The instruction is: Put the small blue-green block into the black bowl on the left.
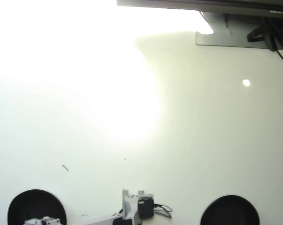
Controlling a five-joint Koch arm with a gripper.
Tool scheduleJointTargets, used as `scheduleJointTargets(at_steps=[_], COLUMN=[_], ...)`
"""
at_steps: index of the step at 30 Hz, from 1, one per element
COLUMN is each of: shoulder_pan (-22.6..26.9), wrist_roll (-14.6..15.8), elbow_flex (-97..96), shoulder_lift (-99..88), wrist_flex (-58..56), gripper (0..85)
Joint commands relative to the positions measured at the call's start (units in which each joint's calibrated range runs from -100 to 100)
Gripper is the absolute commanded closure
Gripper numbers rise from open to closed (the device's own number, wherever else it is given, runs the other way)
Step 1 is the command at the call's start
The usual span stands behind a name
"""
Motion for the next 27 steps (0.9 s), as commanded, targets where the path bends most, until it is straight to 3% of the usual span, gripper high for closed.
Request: scheduleJointTargets(at_steps=[1, 3, 6, 11, 18, 27], shoulder_pan=[-0.59, -0.63, -0.63, -1.12, -3.32, -13.97], wrist_roll=[-0.54, -0.73, -2.64, -2.98, -2.59, -2.30], elbow_flex=[2.24, 2.24, 2.24, 2.24, 4.18, 3.63], shoulder_lift=[-0.35, -0.35, -0.35, -0.46, -2.92, -13.42], wrist_flex=[1.75, 1.75, 1.27, 0.38, -2.14, -7.24], gripper=[82.3, 80.2, 57.5, 47.9, 47.5, 47.5])
